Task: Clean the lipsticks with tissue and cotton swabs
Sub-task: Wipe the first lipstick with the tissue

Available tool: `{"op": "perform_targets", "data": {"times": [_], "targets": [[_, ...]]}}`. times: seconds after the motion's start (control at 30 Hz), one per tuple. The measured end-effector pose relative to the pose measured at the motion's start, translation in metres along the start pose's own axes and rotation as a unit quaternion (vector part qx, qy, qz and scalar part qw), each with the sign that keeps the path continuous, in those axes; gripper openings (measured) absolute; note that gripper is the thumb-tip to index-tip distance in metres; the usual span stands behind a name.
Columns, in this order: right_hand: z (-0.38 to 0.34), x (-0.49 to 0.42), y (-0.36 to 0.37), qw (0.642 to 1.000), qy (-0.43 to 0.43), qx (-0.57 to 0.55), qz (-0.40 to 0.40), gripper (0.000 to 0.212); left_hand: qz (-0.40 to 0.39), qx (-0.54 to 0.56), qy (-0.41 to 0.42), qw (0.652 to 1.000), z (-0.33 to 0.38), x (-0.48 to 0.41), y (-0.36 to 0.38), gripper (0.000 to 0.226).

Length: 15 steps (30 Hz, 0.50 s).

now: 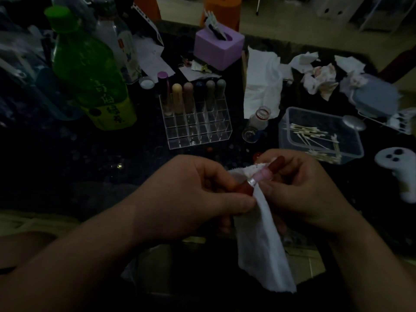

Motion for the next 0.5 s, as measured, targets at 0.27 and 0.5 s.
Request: {"op": "perform_targets", "data": {"times": [0.27,0.5], "targets": [[-0.002,-0.001,0.003,0.998,0.002,-0.066,-0.005,0.022,-0.005,0.074,0.023,0.997,0.004,-0.002,0.001,0.024],[0.001,0.001,0.01,0.991,0.033,-0.116,-0.052,0.031,-0.051,0.2,-0.009,0.978,0.0,0.001,0.008,0.03]]}}
Point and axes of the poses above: each hand's wrist, its own x-axis away from the middle knuckle, its own y-axis out of the palm, z = x × y, the point moved 9 cm from there along -x, towards the middle knuckle, and after that the axes turned 2 degrees about y, right-handed, at the moved point
